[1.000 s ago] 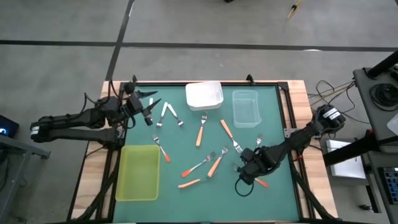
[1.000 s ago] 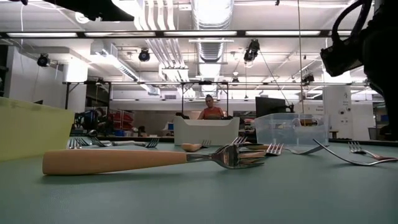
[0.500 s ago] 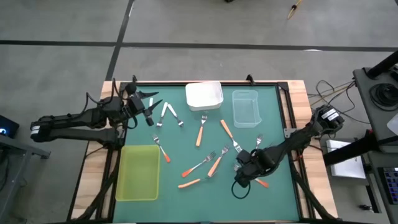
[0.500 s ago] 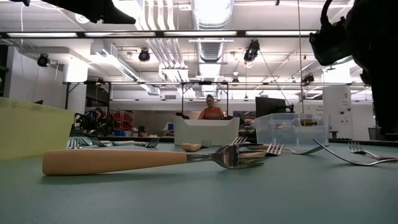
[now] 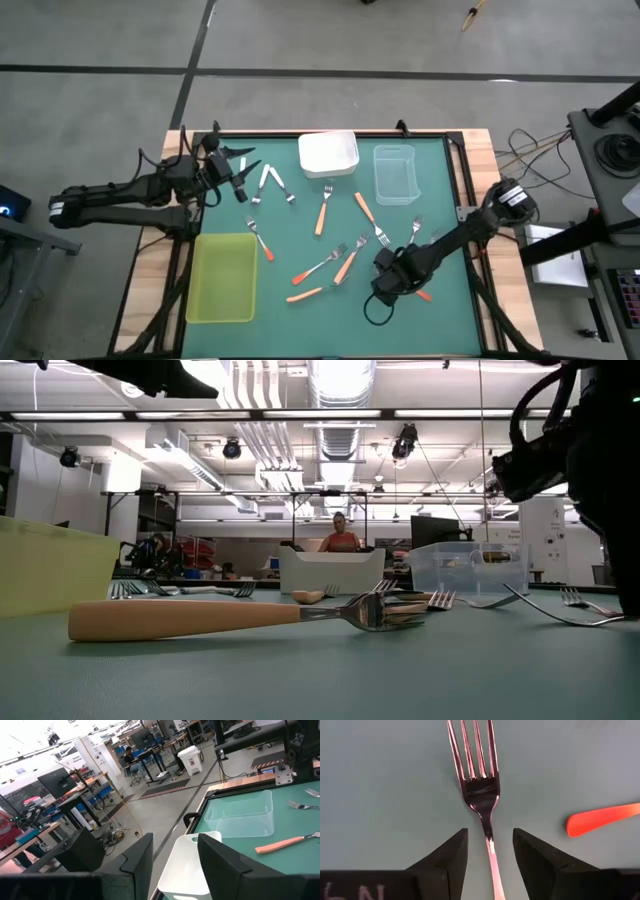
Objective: Sort silverware by color (type)
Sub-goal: Put the orange fork into the yellow bin
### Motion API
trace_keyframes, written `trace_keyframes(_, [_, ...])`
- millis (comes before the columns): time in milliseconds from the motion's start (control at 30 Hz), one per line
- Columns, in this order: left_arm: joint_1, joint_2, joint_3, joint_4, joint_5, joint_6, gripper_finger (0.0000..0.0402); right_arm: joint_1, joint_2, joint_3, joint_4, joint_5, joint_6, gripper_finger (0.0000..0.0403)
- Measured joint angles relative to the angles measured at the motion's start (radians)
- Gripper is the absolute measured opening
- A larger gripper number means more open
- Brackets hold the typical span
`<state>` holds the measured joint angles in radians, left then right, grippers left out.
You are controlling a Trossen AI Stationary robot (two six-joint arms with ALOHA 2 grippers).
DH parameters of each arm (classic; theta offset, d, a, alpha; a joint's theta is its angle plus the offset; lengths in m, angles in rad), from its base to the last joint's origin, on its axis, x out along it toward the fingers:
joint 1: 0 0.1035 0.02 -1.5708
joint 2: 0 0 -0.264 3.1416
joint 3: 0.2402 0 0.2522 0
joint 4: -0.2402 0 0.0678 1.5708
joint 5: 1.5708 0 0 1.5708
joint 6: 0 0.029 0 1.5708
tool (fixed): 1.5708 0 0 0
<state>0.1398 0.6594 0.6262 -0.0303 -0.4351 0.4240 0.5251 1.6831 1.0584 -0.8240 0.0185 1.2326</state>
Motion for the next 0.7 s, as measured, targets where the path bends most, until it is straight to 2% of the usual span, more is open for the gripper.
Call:
trace_keyframes(300, [0.0, 0.001, 0.0, -0.001, 0.0, 0.0, 0.0139, 0.0, 0.035, -0.001, 0.016, 0.0, -0.026, 0.0131])
trace_keyframes(400, [0.0, 0.001, 0.0, 0.0, 0.0, 0.0, 0.0139, -0.002, 0.035, -0.001, 0.024, 0.0, -0.039, 0.0105])
trace_keyframes(600, [0.0, 0.0, 0.0, 0.0, 0.0, 0.0, 0.0139, -0.002, 0.035, -0.001, 0.039, -0.002, -0.048, 0.0026])
trace_keyframes(700, [0.0, 0.0, 0.0, -0.001, 0.0, 0.0, 0.0139, -0.002, 0.035, -0.003, 0.047, -0.002, -0.056, 0.0015])
